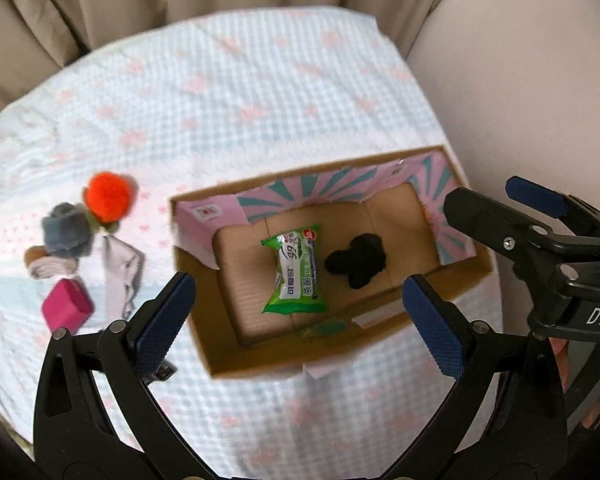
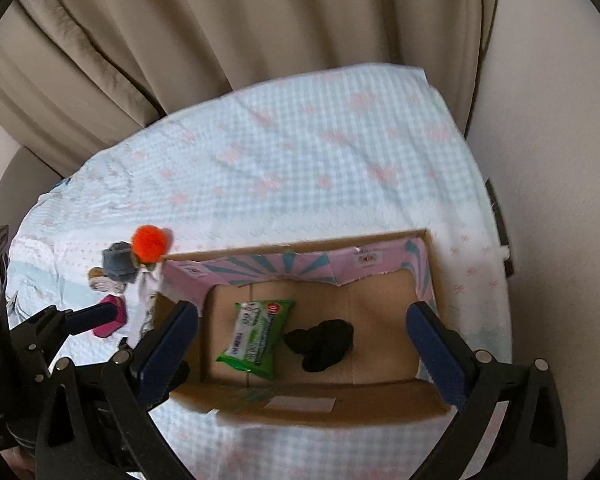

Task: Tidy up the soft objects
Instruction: 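Open both tools to drop the pack and sock into the box, withdraw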

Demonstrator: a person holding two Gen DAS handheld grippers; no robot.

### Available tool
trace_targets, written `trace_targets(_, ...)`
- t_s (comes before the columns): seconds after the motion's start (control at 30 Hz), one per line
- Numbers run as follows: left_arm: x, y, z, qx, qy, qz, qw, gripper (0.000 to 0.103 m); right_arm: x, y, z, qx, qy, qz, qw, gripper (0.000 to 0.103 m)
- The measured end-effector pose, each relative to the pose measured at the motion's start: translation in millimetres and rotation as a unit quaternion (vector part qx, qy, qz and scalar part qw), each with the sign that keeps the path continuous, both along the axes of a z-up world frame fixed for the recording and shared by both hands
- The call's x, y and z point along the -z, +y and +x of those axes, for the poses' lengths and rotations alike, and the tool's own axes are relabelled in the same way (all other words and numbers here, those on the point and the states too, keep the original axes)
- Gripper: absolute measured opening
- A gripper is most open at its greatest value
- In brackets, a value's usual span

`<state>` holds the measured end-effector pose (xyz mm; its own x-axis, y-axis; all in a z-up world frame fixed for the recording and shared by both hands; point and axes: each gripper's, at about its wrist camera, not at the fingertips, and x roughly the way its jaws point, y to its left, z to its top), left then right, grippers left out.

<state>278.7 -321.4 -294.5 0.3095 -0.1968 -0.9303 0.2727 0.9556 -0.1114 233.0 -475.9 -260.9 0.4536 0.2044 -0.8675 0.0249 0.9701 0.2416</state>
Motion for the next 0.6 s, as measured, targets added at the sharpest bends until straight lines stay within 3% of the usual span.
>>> trace_targets(0.27,-74.8,39.1,-54.3,-0.019,-0.065,-0.024,0.9974,0.103,-83.6,25.7,-49.0,-0.010,-0.075,-0.005,0.997,0.103)
trace_targets(0.6,-149.0,126.7,-128.5,-0.060,-0.140,-0.028,0.9879,0.103,-154.9,80.0,-111.6,-0.020,-0.145,-0.013,0.989,0.103)
